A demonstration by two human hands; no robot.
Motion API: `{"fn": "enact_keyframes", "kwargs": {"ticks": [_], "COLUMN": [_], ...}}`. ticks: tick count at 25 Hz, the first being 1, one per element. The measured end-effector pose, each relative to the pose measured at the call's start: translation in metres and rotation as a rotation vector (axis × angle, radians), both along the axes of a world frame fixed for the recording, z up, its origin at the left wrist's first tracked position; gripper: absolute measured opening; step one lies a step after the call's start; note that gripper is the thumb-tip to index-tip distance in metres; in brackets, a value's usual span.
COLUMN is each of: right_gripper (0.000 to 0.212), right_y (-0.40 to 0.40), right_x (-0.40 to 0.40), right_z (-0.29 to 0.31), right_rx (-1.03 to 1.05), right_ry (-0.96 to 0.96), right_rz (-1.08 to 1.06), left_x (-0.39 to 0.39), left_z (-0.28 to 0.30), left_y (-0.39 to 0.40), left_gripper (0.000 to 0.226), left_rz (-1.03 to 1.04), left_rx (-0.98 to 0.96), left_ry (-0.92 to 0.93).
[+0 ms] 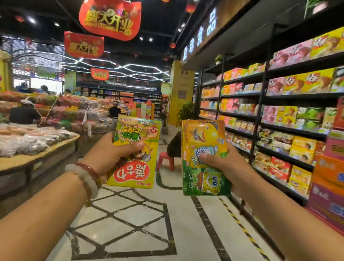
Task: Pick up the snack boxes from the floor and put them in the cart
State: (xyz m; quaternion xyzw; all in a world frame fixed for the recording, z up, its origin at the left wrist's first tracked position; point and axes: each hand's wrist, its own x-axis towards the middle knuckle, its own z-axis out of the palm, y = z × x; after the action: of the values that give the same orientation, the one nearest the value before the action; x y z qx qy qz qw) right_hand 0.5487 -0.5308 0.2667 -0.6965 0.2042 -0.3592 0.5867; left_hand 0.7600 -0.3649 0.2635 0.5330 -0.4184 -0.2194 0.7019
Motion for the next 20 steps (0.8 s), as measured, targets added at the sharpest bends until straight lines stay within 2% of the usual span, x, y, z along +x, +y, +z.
{"fn": "enact_keyframes", "kwargs": {"ticks": [4, 6, 10, 17, 20], "right_gripper": [0.046, 0.044, 0.058, 0.051, 0.078], "right_y": [0.025, 0.042, 0.083, 0.184, 0.239], "right_x": [-0.069, -0.105, -0.183, -0.355, -0.442], "right_z": [0.001, 0.001, -0.002, -0.006, -0.009], "right_rx": [0.003, 0.007, 0.025, 0.008, -0.012], "right_ry": [-0.028, -0.062, -0.084, -0.089, -0.027], "right_rz": [-0.225, -0.328, -0.516, -0.83, -0.994], "left_x": [-0.032, -0.054, -0.111, -0.293, -0.395], "left_z": [0.01, 0.013, 0.014, 0.016, 0.013], "left_y": [-0.017, -0.025, -0.036, -0.03, -0.016], "left_gripper": [0.058, 0.067, 0.07, 0.081, 0.073], "left_rz": [-0.206, -0.302, -0.5, -0.836, -0.978], "left_rx": [0.027, 0.035, 0.051, 0.072, 0.026], "left_ry": [-0.002, 0.002, -0.009, -0.064, -0.094]}}
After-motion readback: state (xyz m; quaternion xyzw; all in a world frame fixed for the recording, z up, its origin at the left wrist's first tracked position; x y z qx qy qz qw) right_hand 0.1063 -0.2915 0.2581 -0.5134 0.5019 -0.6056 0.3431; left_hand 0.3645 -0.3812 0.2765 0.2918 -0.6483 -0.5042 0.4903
